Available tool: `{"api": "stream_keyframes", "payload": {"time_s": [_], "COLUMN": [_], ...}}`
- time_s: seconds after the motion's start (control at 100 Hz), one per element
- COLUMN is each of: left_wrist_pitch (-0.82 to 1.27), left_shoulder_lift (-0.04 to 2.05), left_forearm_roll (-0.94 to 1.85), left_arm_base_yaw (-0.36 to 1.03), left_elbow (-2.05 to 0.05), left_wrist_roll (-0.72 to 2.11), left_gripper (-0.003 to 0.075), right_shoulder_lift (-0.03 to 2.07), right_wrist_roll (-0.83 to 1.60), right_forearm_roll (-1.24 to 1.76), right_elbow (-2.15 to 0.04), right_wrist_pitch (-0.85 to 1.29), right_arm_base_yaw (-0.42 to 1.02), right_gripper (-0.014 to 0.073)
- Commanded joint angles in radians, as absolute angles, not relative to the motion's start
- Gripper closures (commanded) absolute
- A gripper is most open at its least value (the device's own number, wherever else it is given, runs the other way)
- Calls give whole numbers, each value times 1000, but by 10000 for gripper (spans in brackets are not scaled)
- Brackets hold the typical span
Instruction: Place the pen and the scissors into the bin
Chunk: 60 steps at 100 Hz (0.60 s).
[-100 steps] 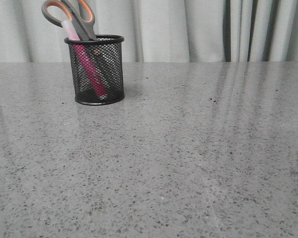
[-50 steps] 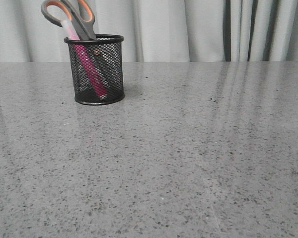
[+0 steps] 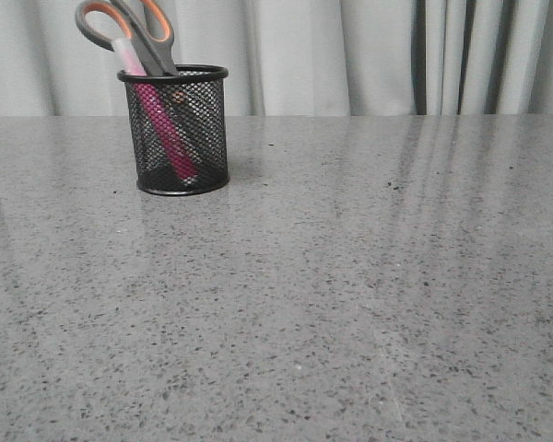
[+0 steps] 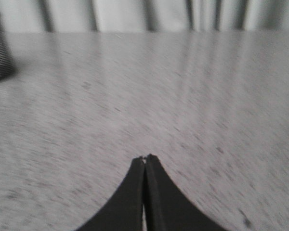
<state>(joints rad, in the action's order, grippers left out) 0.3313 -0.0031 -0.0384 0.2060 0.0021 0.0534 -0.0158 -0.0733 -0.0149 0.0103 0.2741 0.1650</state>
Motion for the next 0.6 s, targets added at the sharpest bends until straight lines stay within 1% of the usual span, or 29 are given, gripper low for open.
{"api": "stream_keyframes", "payload": {"time_s": [0.0,0.14,0.59], "left_wrist_pitch": [277,277,277], "left_shoulder_lift": [-36,-36,-36], "left_forearm_roll": [-37,-37,-37], "left_arm_base_yaw": [204,204,204], "left_elbow": [45,45,45], "left_wrist_roll": [44,44,44], "left_gripper": [739,739,739], "right_shoulder_lift": [-23,-29,-29], "right_wrist_roll": [-42,48,48], "right_forearm_roll": [14,14,14], "right_elbow": [26,26,26], "right_wrist_pitch": [304,293,293], "right_arm_base_yaw": [101,67,67], "right_gripper": [664,664,664]}}
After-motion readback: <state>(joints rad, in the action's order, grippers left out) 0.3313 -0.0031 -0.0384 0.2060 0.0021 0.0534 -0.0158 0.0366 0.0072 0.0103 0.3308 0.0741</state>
